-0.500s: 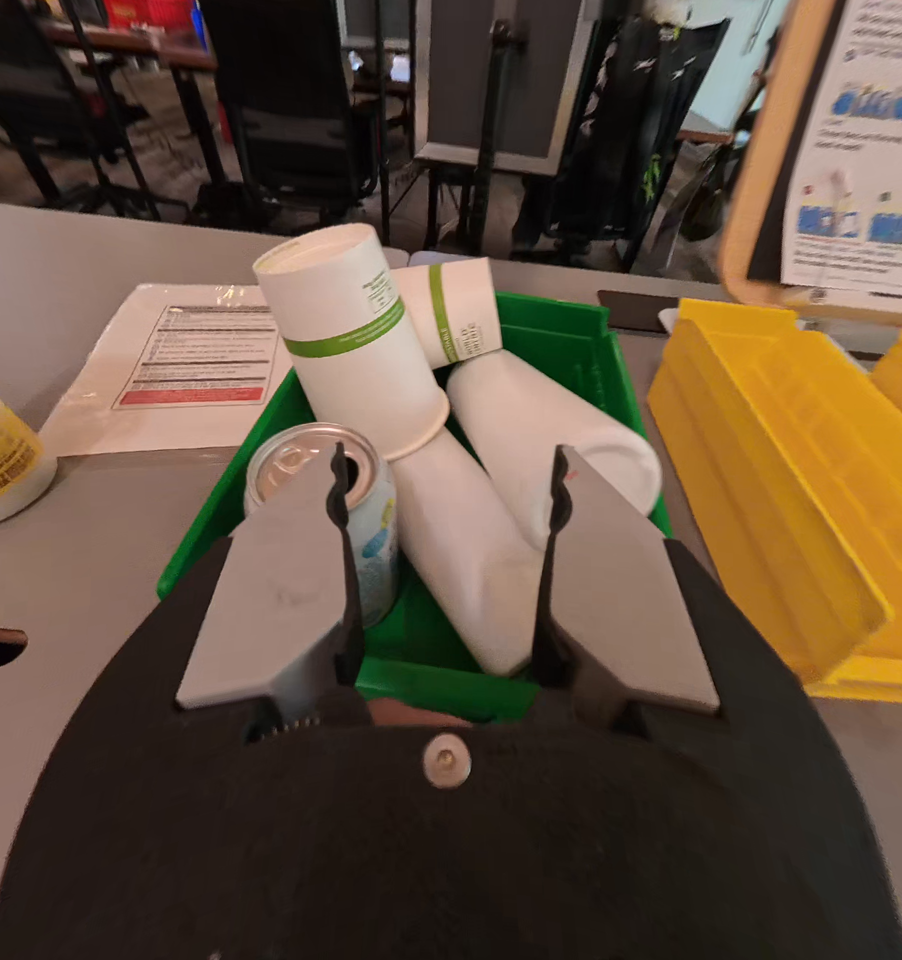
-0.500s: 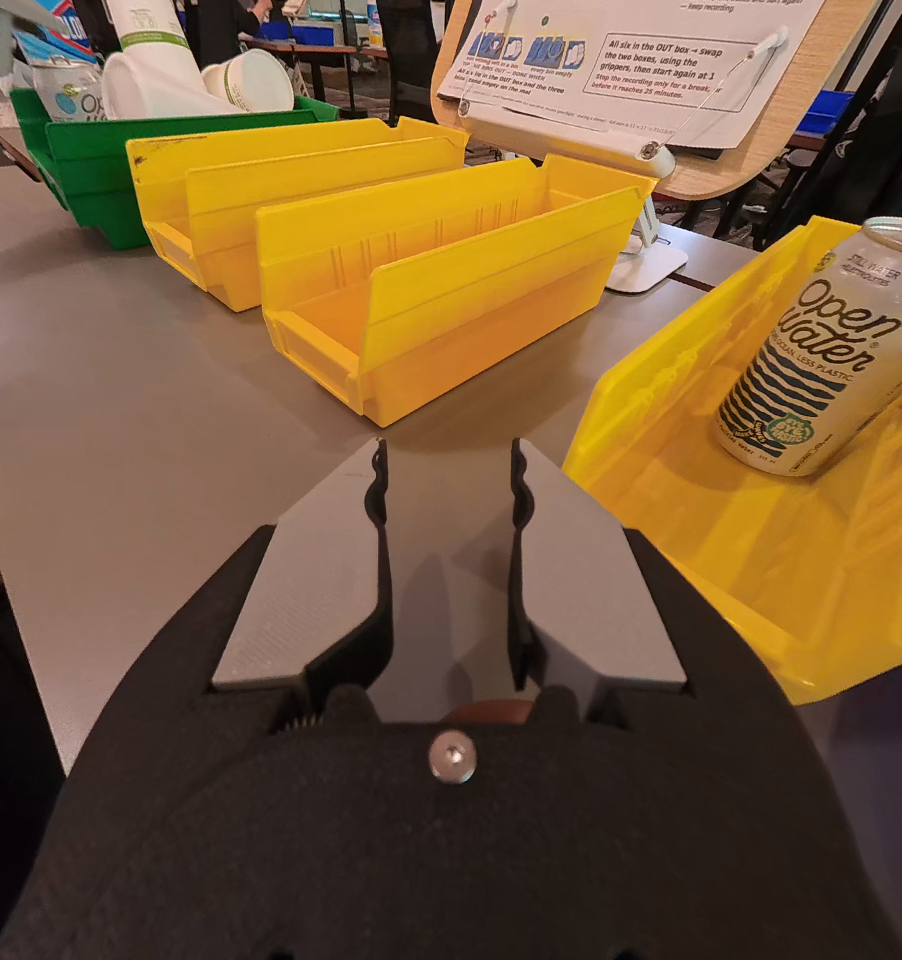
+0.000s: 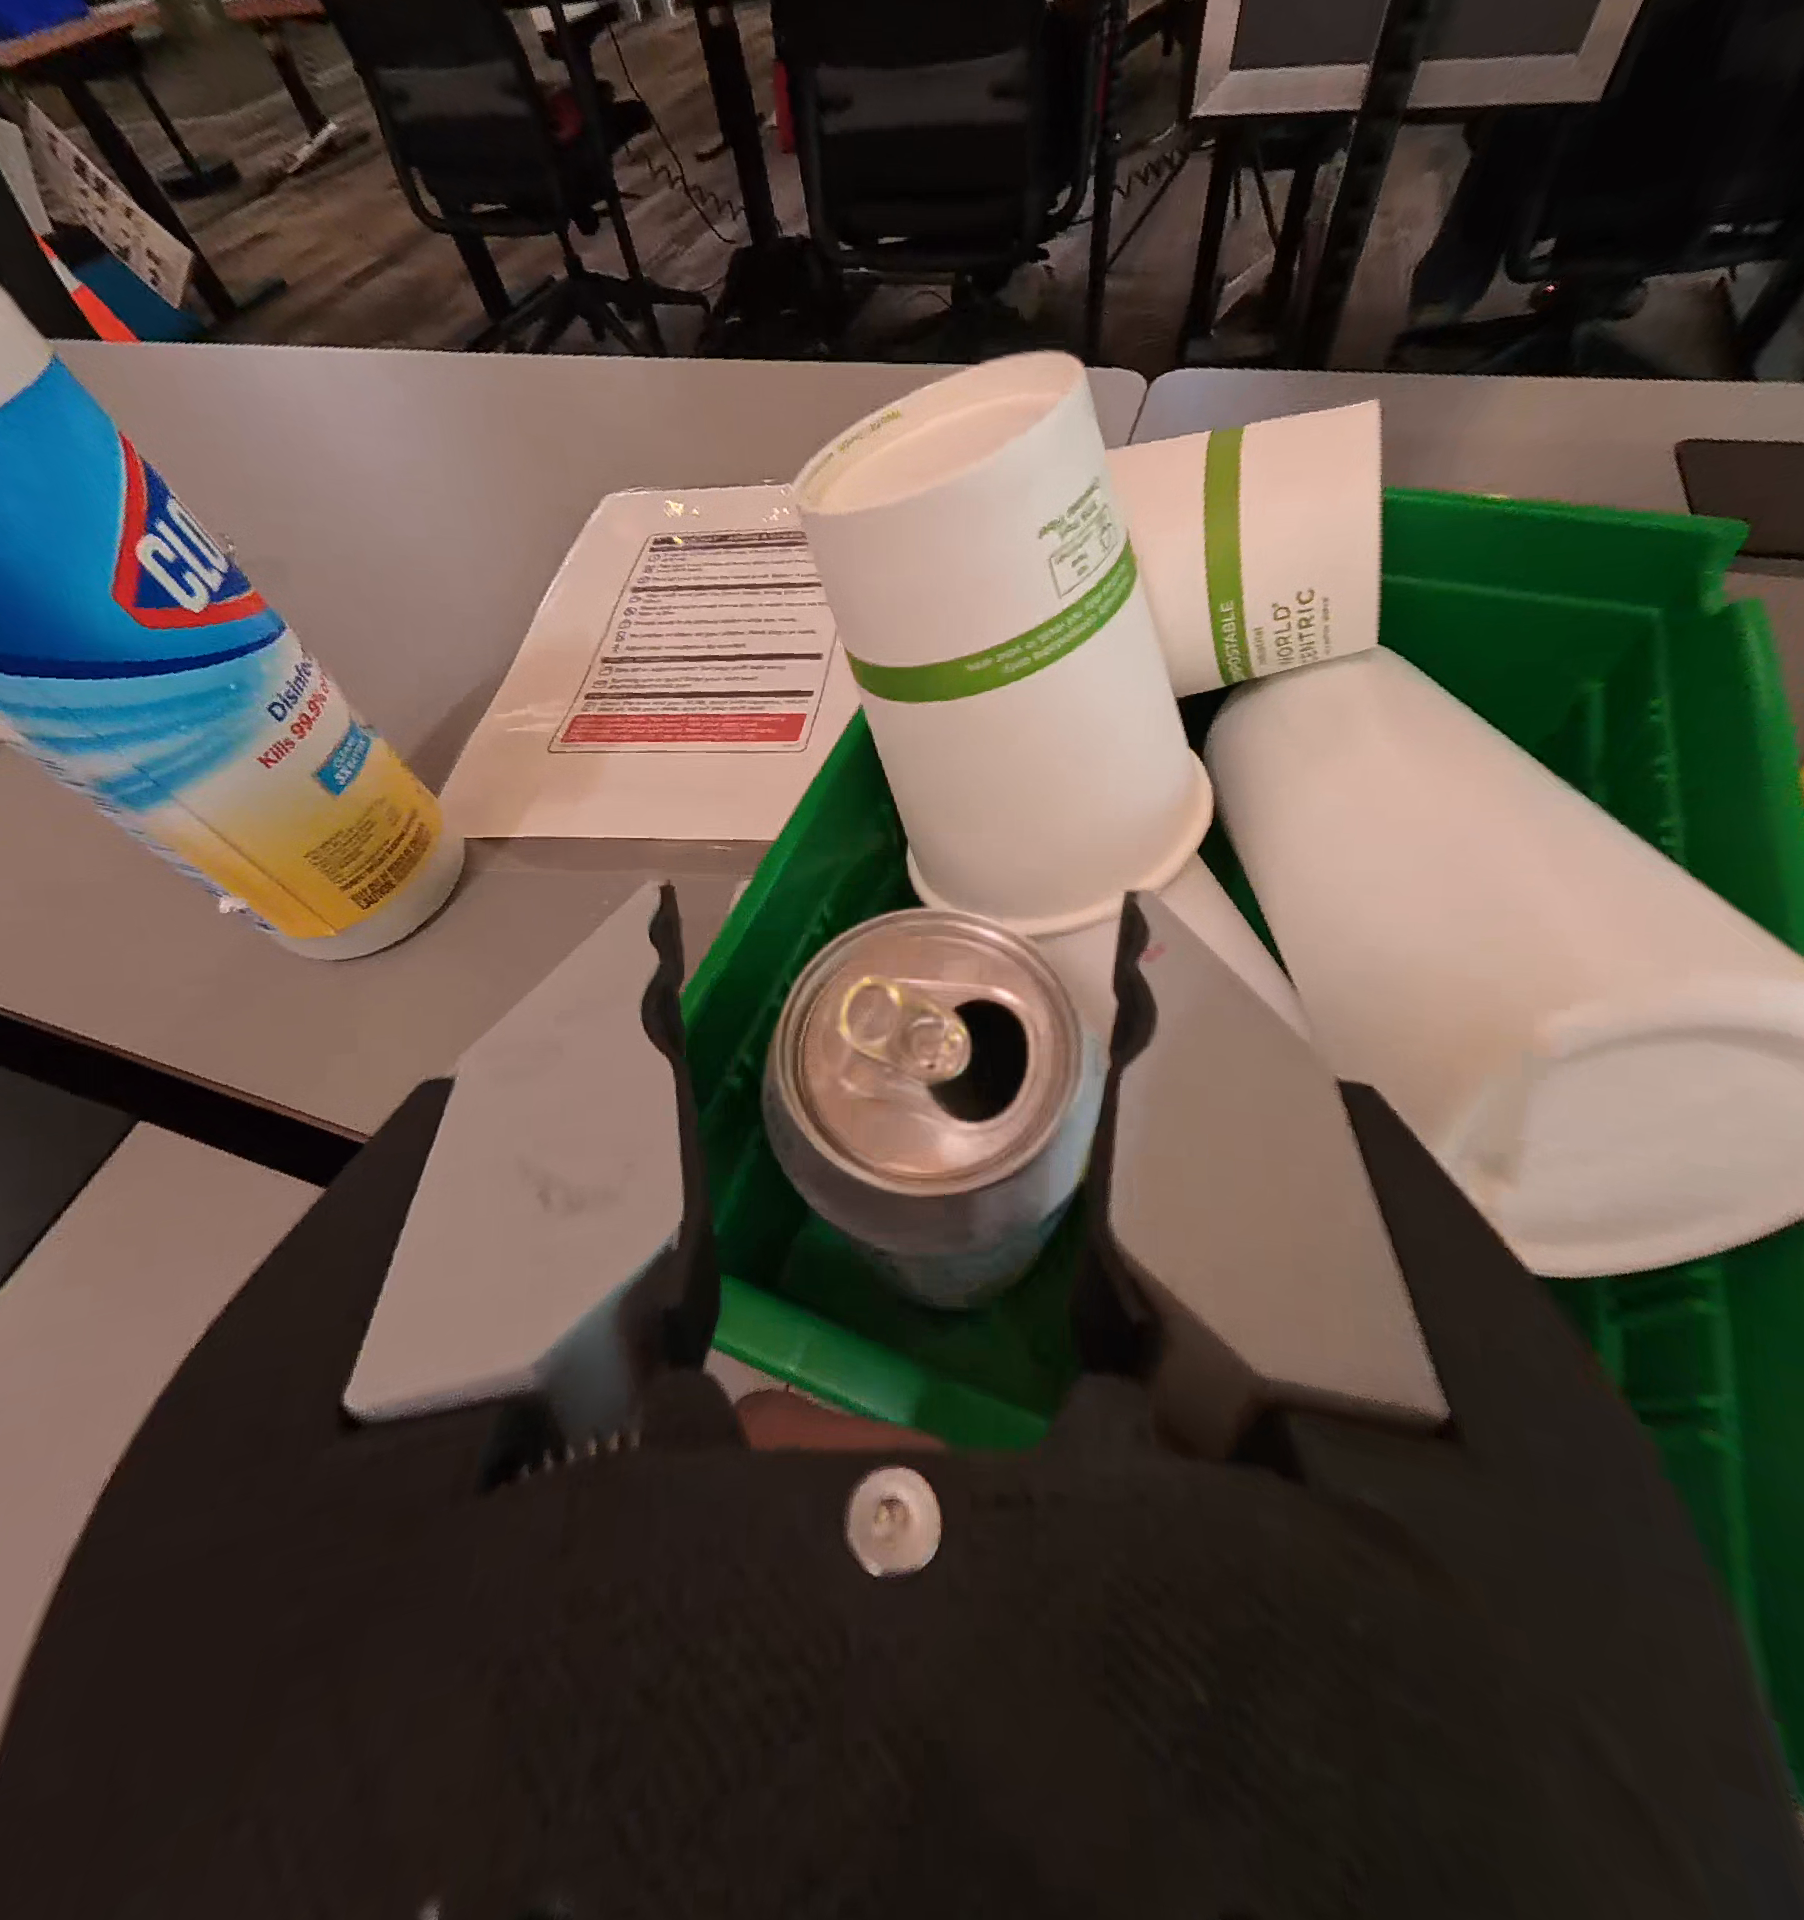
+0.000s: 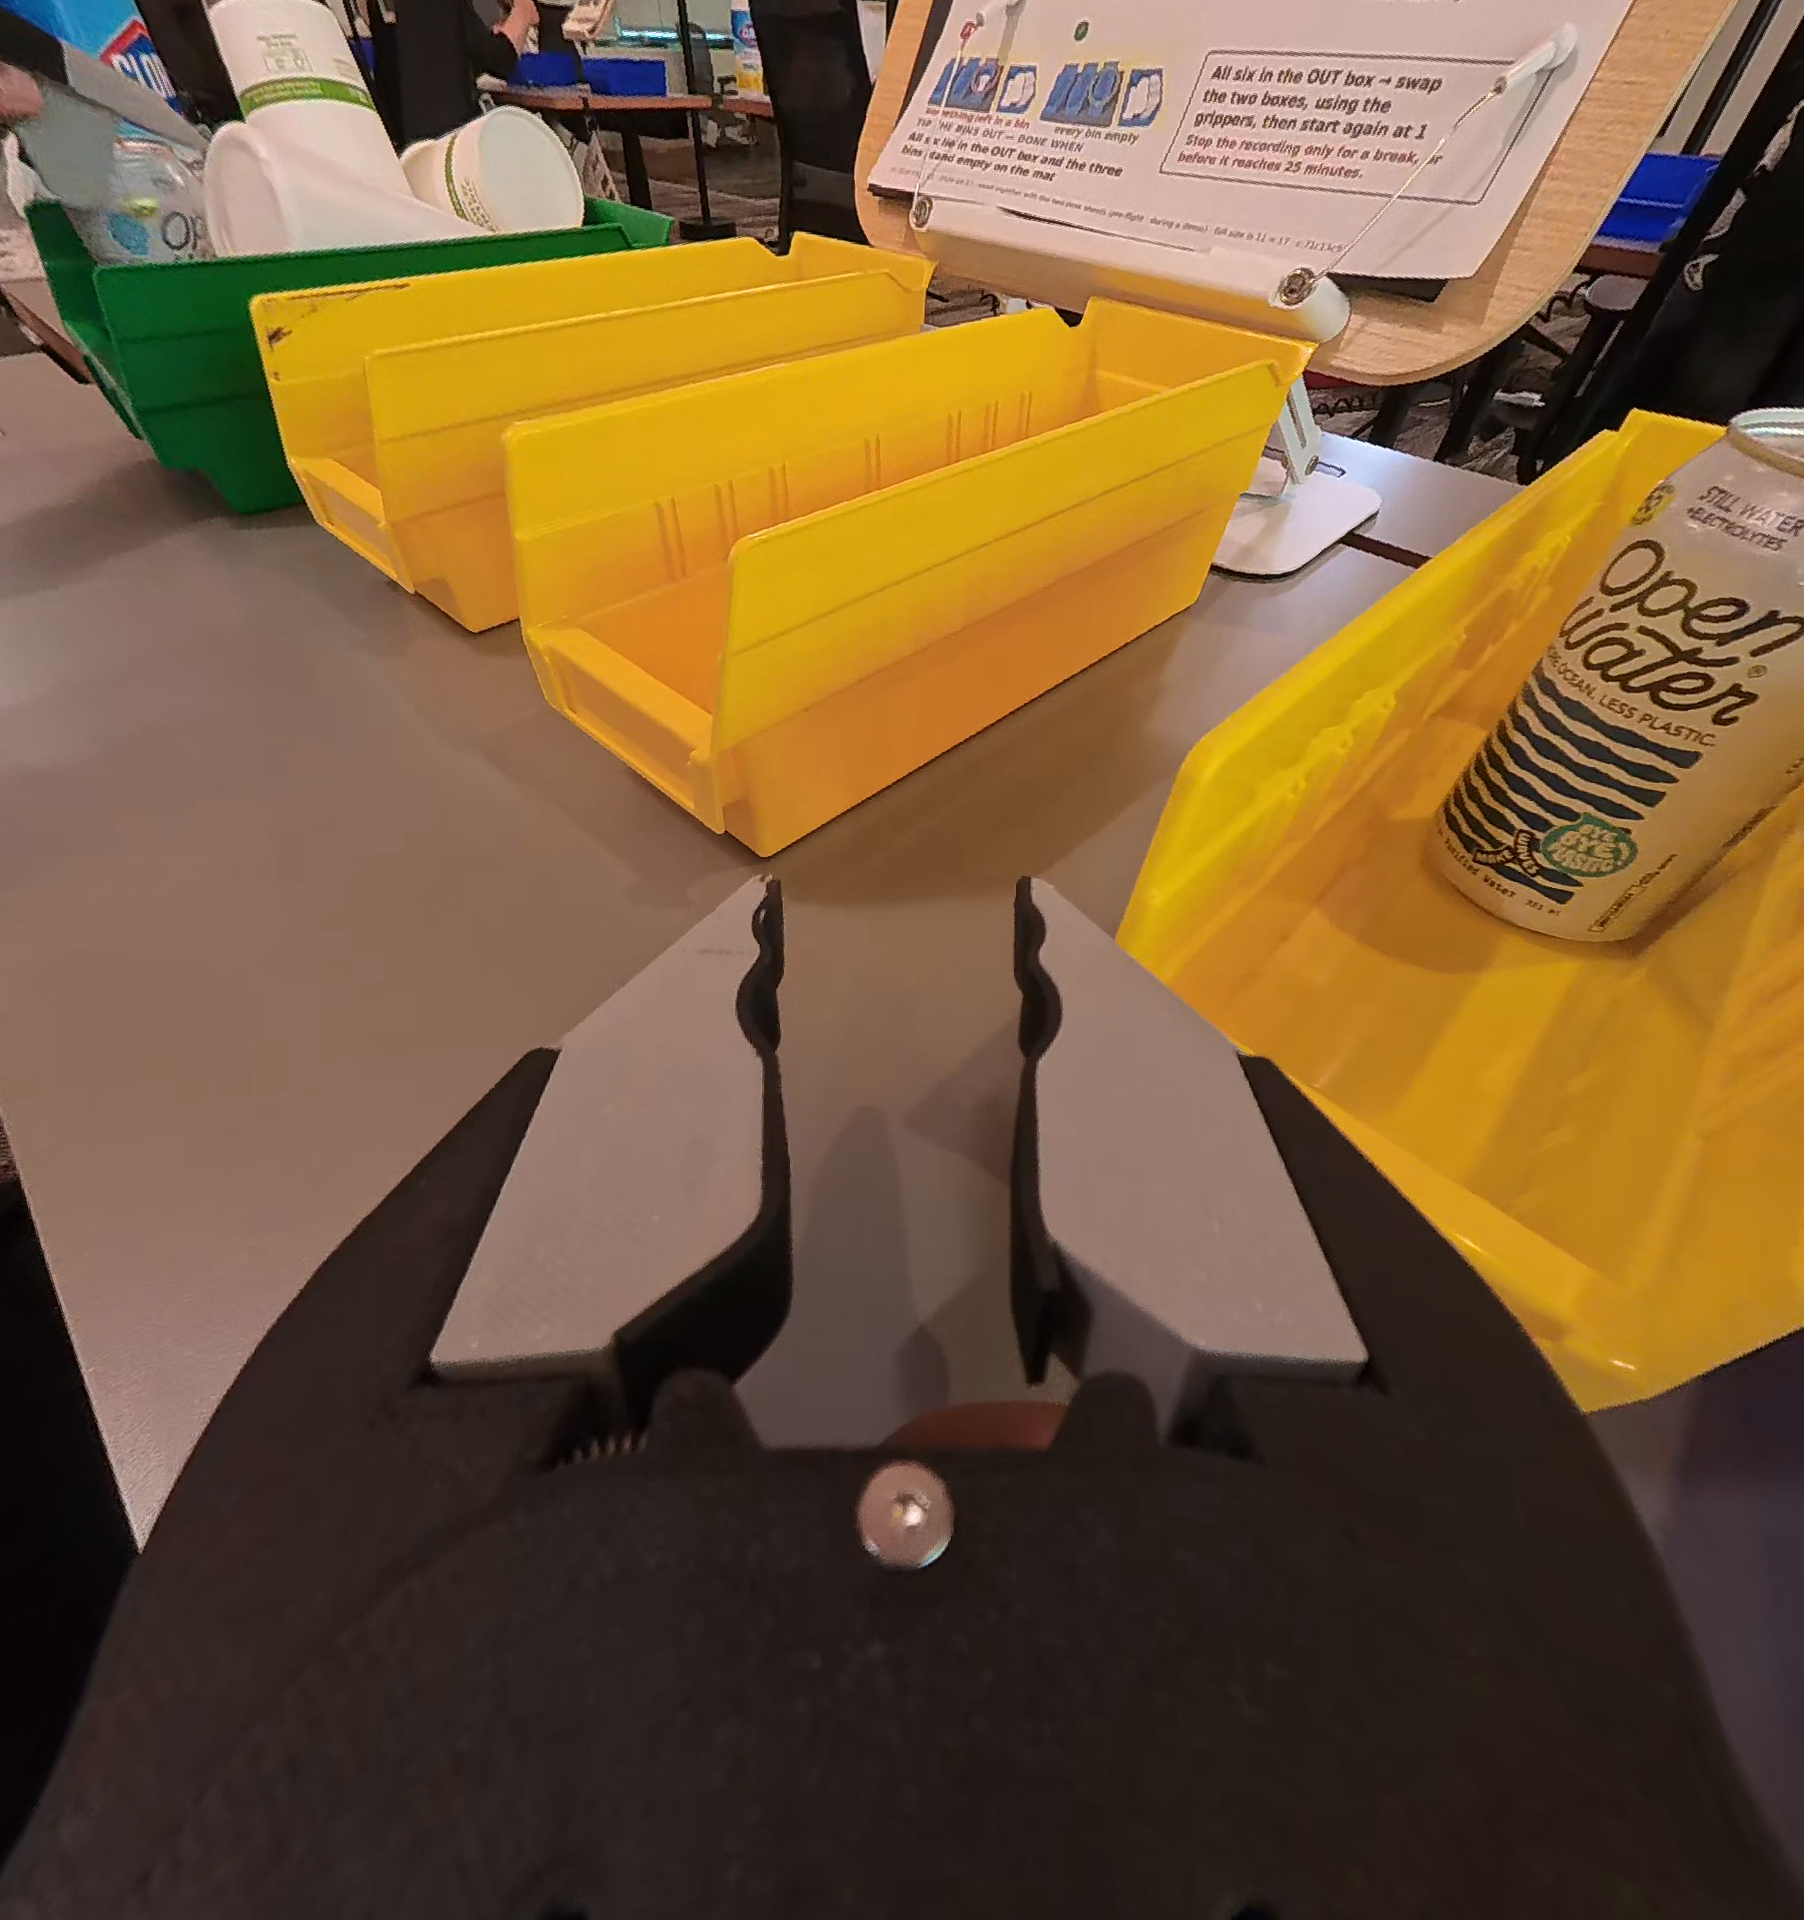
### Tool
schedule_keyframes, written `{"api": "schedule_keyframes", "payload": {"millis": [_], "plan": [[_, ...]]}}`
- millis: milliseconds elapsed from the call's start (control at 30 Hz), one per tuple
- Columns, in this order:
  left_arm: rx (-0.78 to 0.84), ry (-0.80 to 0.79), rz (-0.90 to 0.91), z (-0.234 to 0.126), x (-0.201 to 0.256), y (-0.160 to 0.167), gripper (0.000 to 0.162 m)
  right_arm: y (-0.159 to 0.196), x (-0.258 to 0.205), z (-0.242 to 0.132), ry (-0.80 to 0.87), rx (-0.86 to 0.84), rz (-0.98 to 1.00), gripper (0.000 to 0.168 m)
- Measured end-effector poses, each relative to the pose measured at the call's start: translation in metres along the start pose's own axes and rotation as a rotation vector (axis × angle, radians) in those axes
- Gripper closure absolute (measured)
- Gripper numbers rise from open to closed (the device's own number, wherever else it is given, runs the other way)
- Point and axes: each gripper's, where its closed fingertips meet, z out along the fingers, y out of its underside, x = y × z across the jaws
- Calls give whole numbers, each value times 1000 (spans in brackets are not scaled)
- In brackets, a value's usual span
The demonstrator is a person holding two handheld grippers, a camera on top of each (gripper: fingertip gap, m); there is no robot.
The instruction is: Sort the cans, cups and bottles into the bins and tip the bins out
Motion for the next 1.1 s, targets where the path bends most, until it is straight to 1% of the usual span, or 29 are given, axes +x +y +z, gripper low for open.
{"api": "schedule_keyframes", "payload": {"millis": [100,167,200,267,367,500,667,800,900,967,1033,1100], "plan": [[-57,1,26,3,1,14,78,0,0,0,-2,-1,3,126],[-77,27,39,5,6,22,83,0,1,0,0,1,6,127],[-94,41,44,6,8,26,89,-1,1,0,1,4,7,127],[-109,20,55,9,5,32,87,-1,1,-1,5,6,8,128],[-107,23,46,10,2,33,87,-1,2,-1,11,10,9,129],[-116,27,101,4,3,34,87,-2,2,-2,11,12,10,129],[-44,25,106,-16,-3,17,87,-2,2,-2,10,16,9,129],[32,60,118,-45,3,-17,87,-4,2,-4,9,30,8,127],[110,123,157,-77,27,-48,87,-5,0,-5,1,43,6,125],[153,224,194,-107,62,-62,87,-7,-2,-6,-13,53,1,122],[231,370,238,-149,112,-69,87,-8,-5,-8,-30,66,-7,119],[295,510,327,-194,170,-60,87,-10,-8,-10,-49,84,-16,114]]}}
